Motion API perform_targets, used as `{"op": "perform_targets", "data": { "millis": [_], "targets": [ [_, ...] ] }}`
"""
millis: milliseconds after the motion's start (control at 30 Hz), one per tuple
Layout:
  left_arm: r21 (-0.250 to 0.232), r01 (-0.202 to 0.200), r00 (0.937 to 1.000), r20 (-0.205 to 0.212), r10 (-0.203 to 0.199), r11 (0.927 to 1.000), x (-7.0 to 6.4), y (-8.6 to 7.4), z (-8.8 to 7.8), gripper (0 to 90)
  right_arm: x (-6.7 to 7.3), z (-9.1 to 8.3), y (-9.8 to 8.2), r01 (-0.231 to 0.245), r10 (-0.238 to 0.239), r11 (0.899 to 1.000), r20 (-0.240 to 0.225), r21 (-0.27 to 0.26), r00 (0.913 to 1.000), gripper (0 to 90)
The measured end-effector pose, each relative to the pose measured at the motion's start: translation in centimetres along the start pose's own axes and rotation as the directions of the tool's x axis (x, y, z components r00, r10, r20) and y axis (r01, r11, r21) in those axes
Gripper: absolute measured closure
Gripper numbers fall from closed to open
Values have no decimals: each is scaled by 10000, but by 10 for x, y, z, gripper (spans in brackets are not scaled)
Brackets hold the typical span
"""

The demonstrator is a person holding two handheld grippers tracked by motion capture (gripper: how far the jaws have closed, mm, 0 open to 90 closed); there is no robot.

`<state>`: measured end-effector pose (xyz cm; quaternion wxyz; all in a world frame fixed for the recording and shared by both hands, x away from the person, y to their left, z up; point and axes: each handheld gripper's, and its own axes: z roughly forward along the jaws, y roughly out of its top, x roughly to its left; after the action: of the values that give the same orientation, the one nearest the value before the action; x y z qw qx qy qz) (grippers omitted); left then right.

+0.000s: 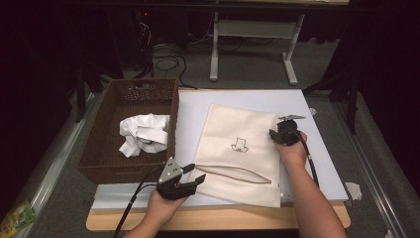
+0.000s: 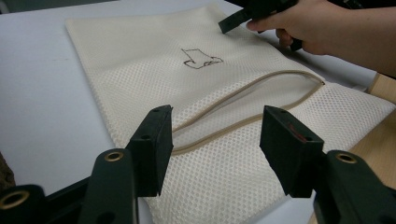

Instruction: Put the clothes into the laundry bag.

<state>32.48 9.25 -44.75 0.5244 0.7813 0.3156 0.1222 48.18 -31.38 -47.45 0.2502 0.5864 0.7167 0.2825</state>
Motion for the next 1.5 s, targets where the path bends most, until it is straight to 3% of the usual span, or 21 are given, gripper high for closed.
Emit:
{"op": "perform_targets", "data": {
  "millis": [33,133,200,400,567,600,733,767,833,867,900,933,967,1067,1133,1233,1267,1333,1400,1467,1500],
  "targets": [
    [52,-88,10000,30,88,9999,-1,0,1,443,3,-1,0,239,-239,9997,-4,20,9997,855],
    [114,-157,9999,33,157,9998,-2,0,3,443,8,-2,0,660,-660,9978,194,4,9976,872],
    [159,-179,9998,52,179,9997,-3,0,4,443,7,-3,-1,598,-598,9982,189,5,9980,872],
    [409,-285,9994,-165,292,9988,-3,-2,9,468,-22,-22,-22,-108,111,9999,433,-78,9990,869],
    [614,-250,9993,-262,266,9978,-1,-5,14,469,-36,-38,-39,-208,218,9997,701,-150,9973,867],
    [771,-218,9993,-286,241,9968,-1,-7,18,469,-44,-46,-48,-308,318,9994,774,-140,9965,863],
    [1079,-337,9986,-377,380,9936,0,-10,24,469,-50,-54,-57,-423,438,9989,784,-208,9960,833],
    [1122,-311,9986,-396,358,9932,0,-11,25,467,-49,-57,-58,-483,500,9986,828,-228,9953,746],
    [1249,-333,9982,-455,393,9916,1,-12,28,462,-47,-62,-58,-517,546,9978,710,-423,9960,667],
    [1452,-202,9982,-532,281,9892,3,-14,33,438,-42,-74,-57,-303,351,9965,596,-782,9976,585],
    [1452,-202,9982,-532,281,9892,3,-14,33,420,-42,-74,-57,-303,351,9965,596,-782,9976,585],
    [1623,-152,9982,-542,243,9866,4,-15,35,404,-34,-88,-58,-276,313,9941,339,-1048,9989,511],
    [1769,-51,9984,-551,151,9842,5,-16,37,404,-34,-88,-58,-276,313,9941,339,-1048,9989,511],
    [2049,42,9971,-754,115,9788,4,-17,42,393,-18,-114,-61,-84,90,9885,34,-1510,10000,479],
    [2159,111,9967,-813,67,9764,4,-16,44,394,-7,-129,-66,-99,20,9816,-420,-1906,9991,479],
    [2432,186,9960,-896,33,9698,6,-15,46,399,6,-142,-81,108,-249,9685,-535,-2486,9983,479],
    [2607,343,9946,-1031,-75,9648,7,-15,48,426,11,-145,-96,225,-423,9676,-737,-2515,9964,478],
    [2712,404,9934,-1142,-95,9617,7,-15,49,436,12,-147,-96,278,-512,9707,-925,-2386,9944,463],
    [2742,270,9894,-1443,134,9613,4,-15,51,478,15,-155,-98,743,-985,9569,-731,-2806,9924,461],
    [2865,-120,9835,-1698,631,9580,1,-14,53,546,15,-152,-100,753,-1013,9611,-856,-2656,9912,461],
    [2865,-120,9835,-1698,631,9580,1,-14,53,570,15,-151,-100,647,-938,9614,-975,-2674,9908,460]
  ]
}}
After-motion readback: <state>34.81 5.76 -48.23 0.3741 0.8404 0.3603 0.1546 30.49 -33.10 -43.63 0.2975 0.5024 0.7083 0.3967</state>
